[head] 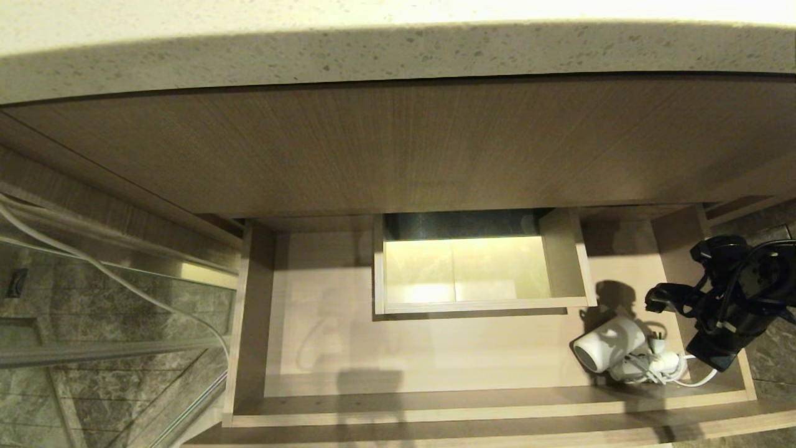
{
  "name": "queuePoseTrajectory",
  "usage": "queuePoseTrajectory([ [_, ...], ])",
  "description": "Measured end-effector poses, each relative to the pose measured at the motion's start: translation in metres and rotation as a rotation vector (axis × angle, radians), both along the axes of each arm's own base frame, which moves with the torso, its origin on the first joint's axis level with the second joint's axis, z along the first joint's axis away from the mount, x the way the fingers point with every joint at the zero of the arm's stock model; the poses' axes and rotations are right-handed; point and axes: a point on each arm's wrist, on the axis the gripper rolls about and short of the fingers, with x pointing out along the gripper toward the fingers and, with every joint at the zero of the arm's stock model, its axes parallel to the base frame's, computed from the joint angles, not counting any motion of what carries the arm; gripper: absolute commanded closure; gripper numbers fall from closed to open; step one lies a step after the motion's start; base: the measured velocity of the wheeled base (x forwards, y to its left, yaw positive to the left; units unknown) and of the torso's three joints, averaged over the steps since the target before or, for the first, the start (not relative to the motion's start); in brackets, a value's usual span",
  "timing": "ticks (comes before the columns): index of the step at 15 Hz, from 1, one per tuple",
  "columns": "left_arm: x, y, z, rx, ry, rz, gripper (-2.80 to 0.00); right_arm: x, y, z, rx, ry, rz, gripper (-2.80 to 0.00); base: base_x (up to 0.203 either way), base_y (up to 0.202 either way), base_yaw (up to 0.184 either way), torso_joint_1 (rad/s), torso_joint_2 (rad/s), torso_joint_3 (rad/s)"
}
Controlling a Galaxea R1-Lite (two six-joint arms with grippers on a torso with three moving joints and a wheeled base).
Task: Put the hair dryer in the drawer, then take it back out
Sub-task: Take the hairdryer out
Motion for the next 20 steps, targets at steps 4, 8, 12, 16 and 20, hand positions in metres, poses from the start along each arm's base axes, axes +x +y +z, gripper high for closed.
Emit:
queuePoseTrajectory([
  [4,0.0,0.0,0.0,0.0,0.0,0.001,0.0,0.007,0.0,-0.006,-0.008,0.019,0.047,0.0,0.0,0.0,0.0,0.0,0.0,0.0],
  [8,0.0,0.0,0.0,0.0,0.0,0.0,0.0,0.009,0.001,-0.018,0.007,0.048,0.049,0.0,0.0,0.0,0.0,0.0,0.0,0.0],
  [12,0.0,0.0,0.0,0.0,0.0,0.0,0.0,0.013,0.0,-0.023,0.02,0.061,0.062,-2.8,0.0,0.0,0.0,0.0,0.0,0.0],
  [16,0.0,0.0,0.0,0.0,0.0,0.0,0.0,0.01,0.001,-0.029,0.036,0.086,0.057,-2.8,0.0,0.0,0.0,0.0,0.0,0.0],
  [20,0.0,0.0,0.0,0.0,0.0,0.001,0.0,0.013,0.006,-0.039,0.134,0.075,0.097,-2.8,0.0,0.0,0.0,0.0,0.0,0.0],
])
